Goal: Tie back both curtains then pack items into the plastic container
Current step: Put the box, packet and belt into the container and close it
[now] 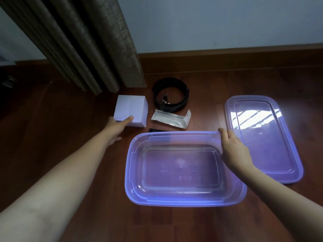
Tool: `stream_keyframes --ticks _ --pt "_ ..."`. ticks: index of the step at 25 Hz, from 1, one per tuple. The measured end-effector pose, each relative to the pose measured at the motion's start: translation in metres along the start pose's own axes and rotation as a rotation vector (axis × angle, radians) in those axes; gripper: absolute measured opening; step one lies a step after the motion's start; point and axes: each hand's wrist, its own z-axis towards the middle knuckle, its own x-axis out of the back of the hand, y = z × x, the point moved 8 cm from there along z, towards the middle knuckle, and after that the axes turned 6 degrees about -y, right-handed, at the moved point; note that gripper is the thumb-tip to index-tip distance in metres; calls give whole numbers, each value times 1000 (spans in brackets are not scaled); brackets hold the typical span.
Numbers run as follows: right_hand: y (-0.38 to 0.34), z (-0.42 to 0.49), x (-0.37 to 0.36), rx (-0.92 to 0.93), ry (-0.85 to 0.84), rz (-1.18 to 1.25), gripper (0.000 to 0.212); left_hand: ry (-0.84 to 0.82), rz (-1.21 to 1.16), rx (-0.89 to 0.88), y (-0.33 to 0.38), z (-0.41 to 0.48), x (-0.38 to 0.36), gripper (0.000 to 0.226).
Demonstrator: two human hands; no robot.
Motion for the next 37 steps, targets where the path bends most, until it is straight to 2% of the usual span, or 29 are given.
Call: stream_keyframes --ticks 5,8,11,15,19,26,32,37 --pt "0 1 1 -7 12 6 63 4 -140 -20 7 0 -3 48" --pt "2 0 1 -13 10 8 64 5 -321 -30 9 -4 -8 44" --pt "2 1 1 -12 12 18 63 17 -426 -48 4 -8 -6 51" --pt "3 2 0 -10 11 25 63 -76 -423 -42 -7 -14 -6 38" --pt "3 2 1 -13 13 19 63 -90 -435 -37 -7 -19 -3 27" --pt "4 2 0 -7 15 31 63 -48 -416 -37 -7 -18 -2 32" --pt "5 2 0 -12 12 20 62 -62 -517 -20 -12 -13 3 55" --pt "5 2 -1 -11 10 6 60 -257 -680 -148 21 -45 -8 37"
